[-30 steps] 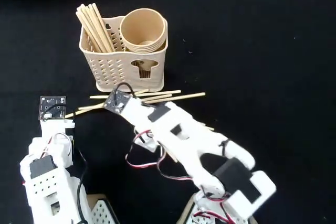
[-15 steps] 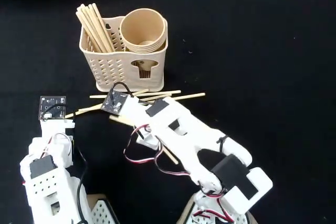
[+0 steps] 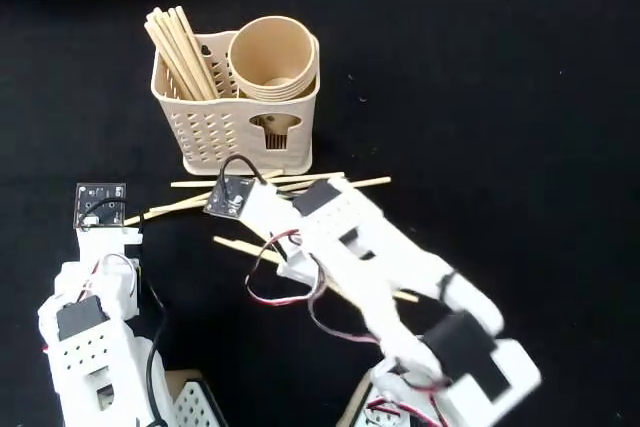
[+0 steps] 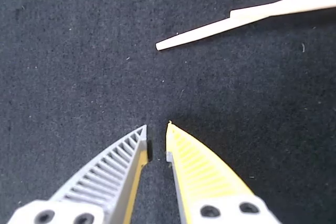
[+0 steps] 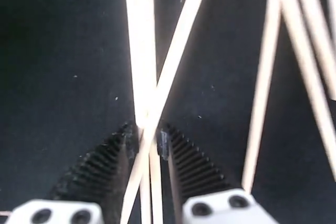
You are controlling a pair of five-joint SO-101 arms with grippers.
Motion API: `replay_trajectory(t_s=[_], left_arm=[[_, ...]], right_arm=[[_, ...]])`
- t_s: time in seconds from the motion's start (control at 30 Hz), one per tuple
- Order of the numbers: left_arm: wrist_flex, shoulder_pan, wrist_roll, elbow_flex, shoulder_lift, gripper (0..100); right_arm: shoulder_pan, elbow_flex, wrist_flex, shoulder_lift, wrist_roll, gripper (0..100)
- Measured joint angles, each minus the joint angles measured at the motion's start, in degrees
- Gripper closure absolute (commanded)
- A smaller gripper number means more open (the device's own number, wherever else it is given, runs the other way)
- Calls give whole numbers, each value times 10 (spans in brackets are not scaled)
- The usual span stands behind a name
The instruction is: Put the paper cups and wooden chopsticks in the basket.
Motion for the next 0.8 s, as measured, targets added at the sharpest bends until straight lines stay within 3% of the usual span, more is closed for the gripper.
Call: replay_trajectory(t_s=[0.47,0.73,0.8], left_arm=[[0,0,0,0,0,917],[0,0,0,0,0,917],[0,0,0,0,0,917]], right_arm=[[0,89,-14,-207,3,986],[0,175,-73,-235,3,980],[0,196,-81,-235,3,935]])
